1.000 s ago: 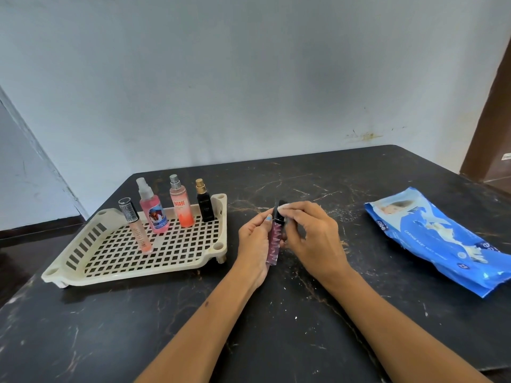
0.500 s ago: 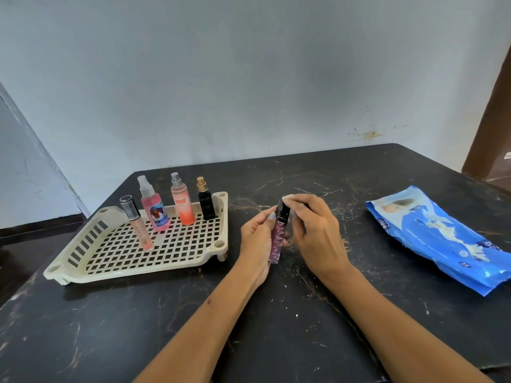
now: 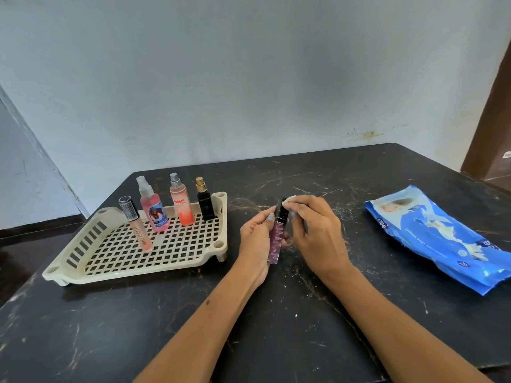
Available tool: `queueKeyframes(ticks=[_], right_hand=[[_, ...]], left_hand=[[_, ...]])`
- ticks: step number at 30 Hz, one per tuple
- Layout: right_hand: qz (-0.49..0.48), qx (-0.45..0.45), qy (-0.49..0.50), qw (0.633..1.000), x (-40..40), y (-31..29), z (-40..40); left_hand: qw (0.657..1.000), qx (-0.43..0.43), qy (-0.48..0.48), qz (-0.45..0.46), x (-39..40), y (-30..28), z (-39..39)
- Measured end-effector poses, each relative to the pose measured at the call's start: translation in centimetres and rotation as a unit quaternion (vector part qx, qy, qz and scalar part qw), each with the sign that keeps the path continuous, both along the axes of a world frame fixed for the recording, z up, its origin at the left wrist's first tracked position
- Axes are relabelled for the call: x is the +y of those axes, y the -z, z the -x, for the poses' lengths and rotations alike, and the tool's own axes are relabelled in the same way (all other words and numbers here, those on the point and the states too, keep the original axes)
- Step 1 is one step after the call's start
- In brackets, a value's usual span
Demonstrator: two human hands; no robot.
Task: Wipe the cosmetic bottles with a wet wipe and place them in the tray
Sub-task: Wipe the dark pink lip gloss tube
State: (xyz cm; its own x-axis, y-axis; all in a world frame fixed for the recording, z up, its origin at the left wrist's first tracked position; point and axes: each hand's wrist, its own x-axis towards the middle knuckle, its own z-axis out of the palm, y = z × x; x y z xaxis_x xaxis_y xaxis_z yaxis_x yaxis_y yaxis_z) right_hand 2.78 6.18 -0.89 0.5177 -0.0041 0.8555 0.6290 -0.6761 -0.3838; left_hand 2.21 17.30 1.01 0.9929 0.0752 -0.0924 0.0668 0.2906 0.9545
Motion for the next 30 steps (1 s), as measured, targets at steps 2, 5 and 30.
queueKeyframes(ticks=[2,5,30], right_hand=[[0.014,-0.003,-0.013,1.0,0.21,-0.02,0.13],[0.025,-0.005,-0.027,0.999,0.27,0.02,0.42],[-0.003,-0.026,-0.014,1.0,0.45,0.16,-0.05]], left_hand=[[1.0,0.0,-0.002,0.011,0.04,-0.02,0.01],[0.999,0.005,-0.007,0.033,0.14,-0.08,0.02],[0.998,0.004,0.019,0.067,0.17,-0.53,0.26]])
